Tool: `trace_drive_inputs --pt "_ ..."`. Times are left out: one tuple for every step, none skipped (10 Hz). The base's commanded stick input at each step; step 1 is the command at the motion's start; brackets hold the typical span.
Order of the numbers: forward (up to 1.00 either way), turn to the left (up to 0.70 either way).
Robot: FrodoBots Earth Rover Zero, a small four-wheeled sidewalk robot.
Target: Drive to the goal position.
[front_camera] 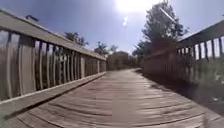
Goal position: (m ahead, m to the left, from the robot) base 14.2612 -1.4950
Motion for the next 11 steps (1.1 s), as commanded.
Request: trace_drive_inputs --pt "0.70 0.00" --pt "0.70 0.00" --pt "0.70 0.00" --pt "0.70 0.00" --pt "0.70 0.00" --pt "0.70 0.00" --pt "0.70 0.00" --pt "0.70 0.00" --pt "0.70 0.00" --pt "0.70 0.00" --pt "0.70 0.00"
